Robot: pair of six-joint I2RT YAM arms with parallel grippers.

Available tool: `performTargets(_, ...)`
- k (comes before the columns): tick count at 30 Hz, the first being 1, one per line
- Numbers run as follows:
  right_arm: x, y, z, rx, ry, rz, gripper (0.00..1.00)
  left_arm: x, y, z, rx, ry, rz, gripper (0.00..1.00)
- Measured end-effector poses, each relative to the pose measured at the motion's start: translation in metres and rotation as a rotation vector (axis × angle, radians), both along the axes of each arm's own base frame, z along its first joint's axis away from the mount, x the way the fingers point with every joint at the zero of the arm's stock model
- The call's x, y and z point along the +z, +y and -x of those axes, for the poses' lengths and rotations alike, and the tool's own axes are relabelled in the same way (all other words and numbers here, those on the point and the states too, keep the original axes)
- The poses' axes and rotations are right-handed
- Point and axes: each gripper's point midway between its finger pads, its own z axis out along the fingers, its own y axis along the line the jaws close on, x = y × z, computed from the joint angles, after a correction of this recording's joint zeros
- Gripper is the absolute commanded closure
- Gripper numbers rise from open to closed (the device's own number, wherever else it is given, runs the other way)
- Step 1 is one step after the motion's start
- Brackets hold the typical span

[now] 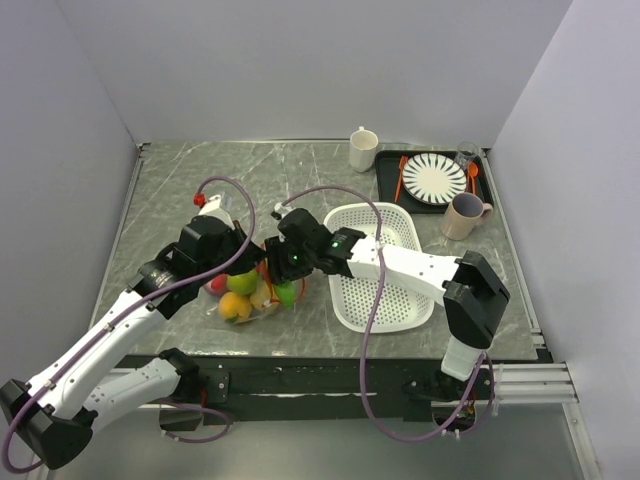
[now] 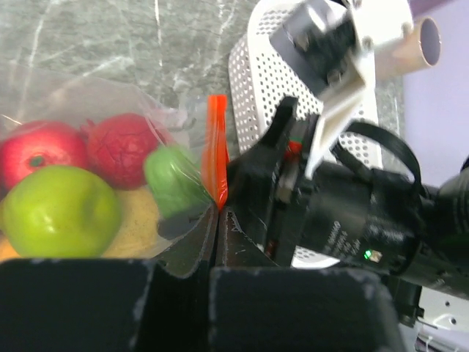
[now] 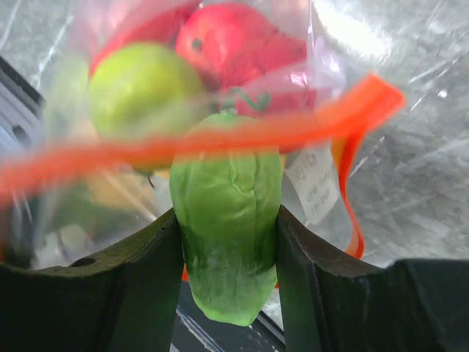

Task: Place the food in the zip-top bag and seal the zipper
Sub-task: Place the fake vegetable in the zipper food storage bag.

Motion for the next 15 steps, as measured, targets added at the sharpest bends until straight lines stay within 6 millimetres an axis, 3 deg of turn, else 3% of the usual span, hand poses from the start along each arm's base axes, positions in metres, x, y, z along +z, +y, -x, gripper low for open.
performTargets(6, 0.009, 0.006, -0.013, -0.064, -0.024, -0.027, 0.61, 0.002, -0.005, 0.004, -0.028, 0.002, 0.016, 0.99)
performTargets(15, 0.018, 0.006, -0.035, -0.178, -0.027, -0.082, 0.6, 0.005, -0.008, 0.003, -0.036, -0.009, 0.029, 0.99)
